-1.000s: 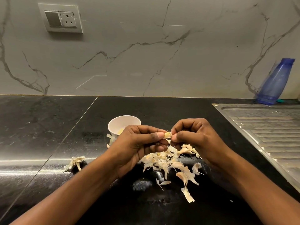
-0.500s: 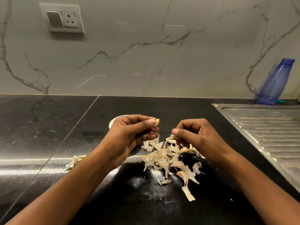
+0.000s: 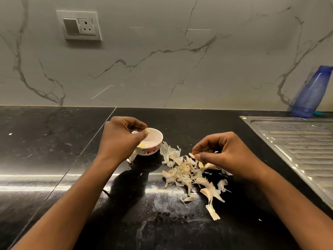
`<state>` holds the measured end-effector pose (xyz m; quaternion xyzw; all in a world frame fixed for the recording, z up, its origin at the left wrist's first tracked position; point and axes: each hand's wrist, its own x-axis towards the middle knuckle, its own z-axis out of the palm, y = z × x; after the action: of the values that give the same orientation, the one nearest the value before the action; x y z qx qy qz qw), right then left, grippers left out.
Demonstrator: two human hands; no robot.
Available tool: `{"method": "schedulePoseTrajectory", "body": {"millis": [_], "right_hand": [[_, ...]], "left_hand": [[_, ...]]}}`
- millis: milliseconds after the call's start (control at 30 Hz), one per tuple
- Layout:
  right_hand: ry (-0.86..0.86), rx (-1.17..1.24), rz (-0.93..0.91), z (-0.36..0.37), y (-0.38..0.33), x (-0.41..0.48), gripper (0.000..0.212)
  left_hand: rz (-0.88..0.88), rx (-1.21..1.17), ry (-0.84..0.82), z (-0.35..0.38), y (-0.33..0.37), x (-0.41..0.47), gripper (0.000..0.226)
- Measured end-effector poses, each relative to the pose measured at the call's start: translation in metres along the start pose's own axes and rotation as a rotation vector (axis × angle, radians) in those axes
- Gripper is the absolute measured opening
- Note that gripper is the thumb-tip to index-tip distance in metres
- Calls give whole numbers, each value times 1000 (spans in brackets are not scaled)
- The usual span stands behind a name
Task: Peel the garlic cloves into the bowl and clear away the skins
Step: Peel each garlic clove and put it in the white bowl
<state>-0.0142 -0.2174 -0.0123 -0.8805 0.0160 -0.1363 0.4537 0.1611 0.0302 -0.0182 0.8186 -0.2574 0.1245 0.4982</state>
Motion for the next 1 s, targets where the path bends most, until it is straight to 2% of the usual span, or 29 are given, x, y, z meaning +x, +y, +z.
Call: {"method": "schedulePoseTrajectory", "body": {"millis": [100, 233, 433, 500, 667, 767, 867, 1000], "right_hand": [[28, -6, -5, -2, 2, 2, 7], [34, -57, 37, -8, 4, 4, 20], [-121, -220, 115, -29, 14, 0, 7], [-173, -240, 159, -32, 16, -1, 9], [-202, -319, 195, -32, 21, 2, 18], [-197, -358, 187, -31, 24, 2, 13], [-163, -320, 133, -32, 20, -1, 9], [-78, -143, 27, -34, 9, -2, 15]], "left_hand": [[-44, 62, -6, 1, -4, 2, 16], [-70, 75, -24, 1, -9, 3, 14], [98, 43, -50, 12, 3, -7, 11], [149, 0, -79, 19, 12, -15, 9], [220, -129, -230, 33, 24, -34, 5], [257, -124, -302, 40, 25, -42, 3], [262, -128, -340, 44, 24, -46, 4], [235, -211, -363, 45, 26, -47, 8]]}}
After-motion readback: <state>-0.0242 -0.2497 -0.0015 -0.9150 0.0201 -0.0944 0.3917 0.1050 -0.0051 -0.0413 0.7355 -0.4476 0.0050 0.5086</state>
